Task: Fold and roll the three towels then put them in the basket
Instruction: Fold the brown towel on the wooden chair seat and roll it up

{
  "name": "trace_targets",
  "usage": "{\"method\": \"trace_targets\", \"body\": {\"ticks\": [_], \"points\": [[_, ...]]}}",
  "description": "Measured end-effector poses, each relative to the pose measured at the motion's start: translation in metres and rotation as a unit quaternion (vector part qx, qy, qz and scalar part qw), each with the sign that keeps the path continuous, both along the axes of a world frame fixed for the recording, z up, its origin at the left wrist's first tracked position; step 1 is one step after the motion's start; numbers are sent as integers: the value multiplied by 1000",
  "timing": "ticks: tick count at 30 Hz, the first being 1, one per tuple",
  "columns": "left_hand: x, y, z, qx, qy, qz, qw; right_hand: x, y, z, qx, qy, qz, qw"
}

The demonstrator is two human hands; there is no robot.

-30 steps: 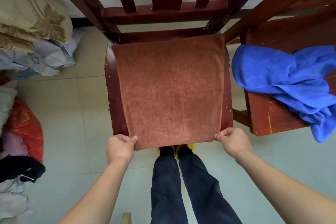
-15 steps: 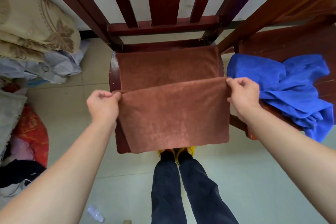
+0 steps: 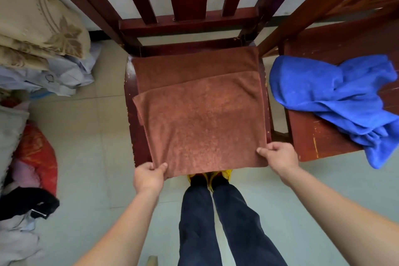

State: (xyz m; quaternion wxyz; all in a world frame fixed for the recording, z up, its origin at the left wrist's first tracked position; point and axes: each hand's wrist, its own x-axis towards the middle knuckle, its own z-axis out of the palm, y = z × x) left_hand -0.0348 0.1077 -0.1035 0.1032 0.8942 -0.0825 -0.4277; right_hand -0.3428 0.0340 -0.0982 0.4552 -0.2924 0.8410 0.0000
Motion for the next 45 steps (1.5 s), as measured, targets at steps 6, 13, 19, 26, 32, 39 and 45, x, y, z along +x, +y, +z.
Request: {"method": "trace_targets", "body": {"ticks": [6, 13, 19, 26, 32, 39, 45], "points": [[17, -24, 28, -133, 33, 115, 984, -4, -17, 24, -144, -61, -23, 987], [54, -126, 47, -237, 61, 135, 960, 23, -122, 31, -233, -85, 0, 969], [60, -151, 15, -187, 9, 101, 977, 37, -152, 9, -220, -64, 13, 973], [11, -47, 0, -33, -31, 52, 998, 10, -50, -6, -58, 51, 25, 997], [-12, -5, -5, -33, -22, 59, 997, 1, -3, -16, -42, 35, 18, 998], [-8, 15, 50, -117, 52, 196, 972, -5, 15, 41, -121, -60, -113, 984], [-7, 59, 99, -151, 71, 184, 969, -1, 56, 95, -184, -64, -149, 969]]}}
